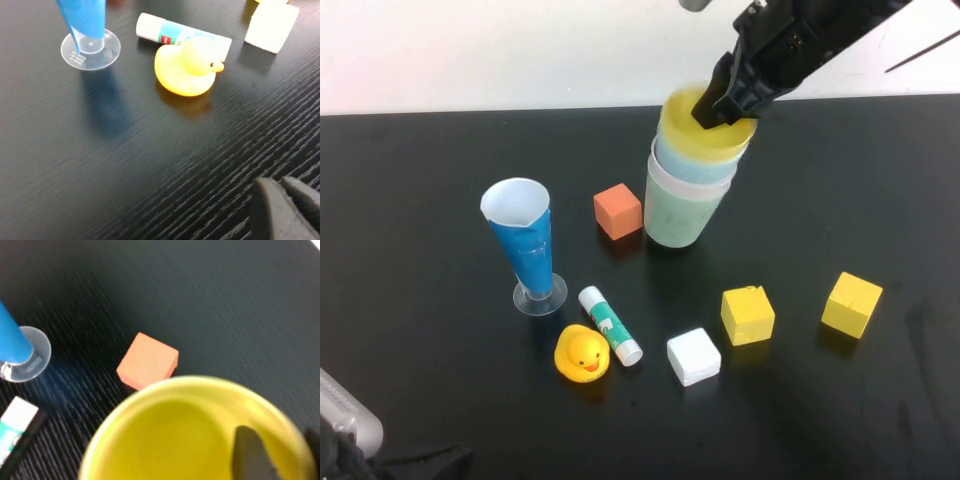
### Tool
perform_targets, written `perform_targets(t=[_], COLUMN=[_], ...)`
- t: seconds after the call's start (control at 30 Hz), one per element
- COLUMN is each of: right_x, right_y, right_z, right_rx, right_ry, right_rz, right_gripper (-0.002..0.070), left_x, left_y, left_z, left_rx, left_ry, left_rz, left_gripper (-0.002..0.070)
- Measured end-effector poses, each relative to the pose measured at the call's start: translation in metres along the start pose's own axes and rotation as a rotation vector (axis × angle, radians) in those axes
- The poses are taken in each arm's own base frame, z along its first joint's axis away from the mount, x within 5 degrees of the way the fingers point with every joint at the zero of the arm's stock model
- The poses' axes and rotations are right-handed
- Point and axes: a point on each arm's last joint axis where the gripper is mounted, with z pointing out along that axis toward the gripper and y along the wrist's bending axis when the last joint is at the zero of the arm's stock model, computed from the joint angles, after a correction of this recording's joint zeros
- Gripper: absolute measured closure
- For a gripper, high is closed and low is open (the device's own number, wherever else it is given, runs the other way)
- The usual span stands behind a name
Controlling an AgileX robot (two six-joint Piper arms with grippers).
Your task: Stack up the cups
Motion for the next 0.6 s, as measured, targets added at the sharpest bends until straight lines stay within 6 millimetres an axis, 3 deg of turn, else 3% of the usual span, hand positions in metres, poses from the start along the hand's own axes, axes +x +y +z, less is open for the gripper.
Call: perform_targets(t=[0.13, 0.27, 0.37, 0.6], right_x=[0.0, -0.002, -0.002, -0.011], right_y=[0.0, 0.0, 0.007, 0.026], right_z=[0.0, -0.004, -0.017, -0.063], right_rx=[0.004, 0.009, -0.008, -0.012], right_ry=[0.003, -0.003, 0.014, -0.041], right_rz=[0.021, 0.056, 0.047, -0.032], right_gripper=[0.0314, 0.0297, 0.033, 0.05], left_x=[0.0, 0.0, 0.0, 0.0], left_y=[0.0, 0.0, 0.002, 0.01], left_z=[0.0, 0.0, 0.0, -0.008], left_rx=[0.0, -0.004, -0.018, -0.111], left_ry=[0.001, 0.001, 0.002, -0.04], left_rz=[0.0, 0.006, 0.011, -0.079], left_gripper=[0.0675, 0.0675, 0.0675, 0.0675])
